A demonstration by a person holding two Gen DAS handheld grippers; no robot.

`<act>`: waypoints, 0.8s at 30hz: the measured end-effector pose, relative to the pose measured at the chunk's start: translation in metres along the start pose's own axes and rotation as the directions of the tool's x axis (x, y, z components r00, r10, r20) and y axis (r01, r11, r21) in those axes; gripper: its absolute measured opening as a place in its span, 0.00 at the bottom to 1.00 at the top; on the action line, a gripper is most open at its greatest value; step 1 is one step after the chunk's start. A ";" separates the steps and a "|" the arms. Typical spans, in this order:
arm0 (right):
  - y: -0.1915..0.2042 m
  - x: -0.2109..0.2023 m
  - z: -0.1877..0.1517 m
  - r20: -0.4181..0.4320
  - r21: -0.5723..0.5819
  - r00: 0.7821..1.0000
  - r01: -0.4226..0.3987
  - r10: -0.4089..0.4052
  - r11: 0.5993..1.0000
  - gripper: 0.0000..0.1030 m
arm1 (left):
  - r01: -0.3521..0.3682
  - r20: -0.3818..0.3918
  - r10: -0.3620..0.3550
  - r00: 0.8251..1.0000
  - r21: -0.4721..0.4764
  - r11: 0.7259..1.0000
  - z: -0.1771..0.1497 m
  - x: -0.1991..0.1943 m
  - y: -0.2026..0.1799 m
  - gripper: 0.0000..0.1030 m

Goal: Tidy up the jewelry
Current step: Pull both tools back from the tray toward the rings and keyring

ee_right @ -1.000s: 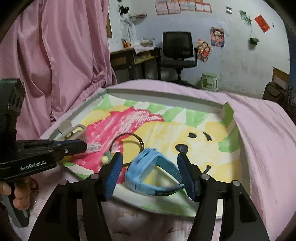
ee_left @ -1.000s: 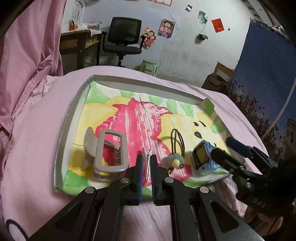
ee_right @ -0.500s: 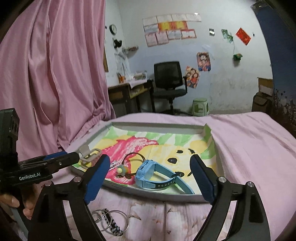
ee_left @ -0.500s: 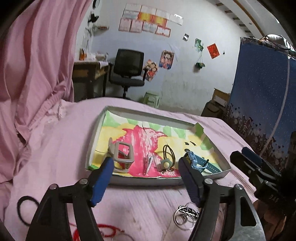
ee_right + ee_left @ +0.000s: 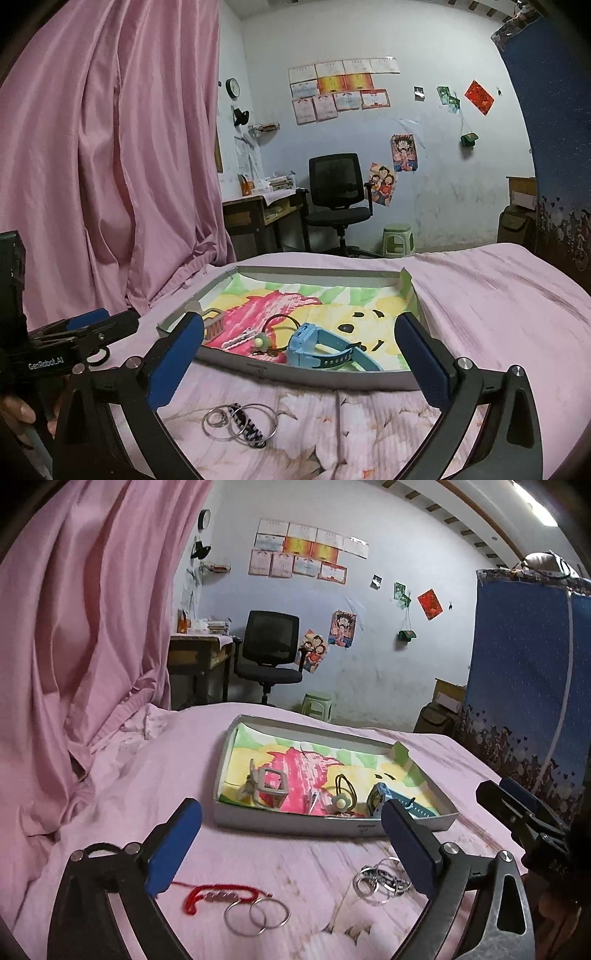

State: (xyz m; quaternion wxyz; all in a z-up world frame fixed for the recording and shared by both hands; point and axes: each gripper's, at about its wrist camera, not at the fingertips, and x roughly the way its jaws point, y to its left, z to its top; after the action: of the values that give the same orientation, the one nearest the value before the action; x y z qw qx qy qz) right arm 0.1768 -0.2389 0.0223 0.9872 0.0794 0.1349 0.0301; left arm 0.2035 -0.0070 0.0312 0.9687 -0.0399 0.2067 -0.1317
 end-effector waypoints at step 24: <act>0.018 -0.008 -0.023 -0.084 -0.112 0.995 -0.064 0.054 0.992 0.99 | -0.031 -0.167 0.036 0.985 0.037 0.999 -0.038 -0.015 0.027 0.98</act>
State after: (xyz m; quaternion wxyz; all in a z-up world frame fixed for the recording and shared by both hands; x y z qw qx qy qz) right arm 0.1621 -0.2180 0.0059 0.9825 0.0255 0.1706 0.0702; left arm 0.1811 0.0217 -0.0014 0.9505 -0.0088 0.2858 -0.1218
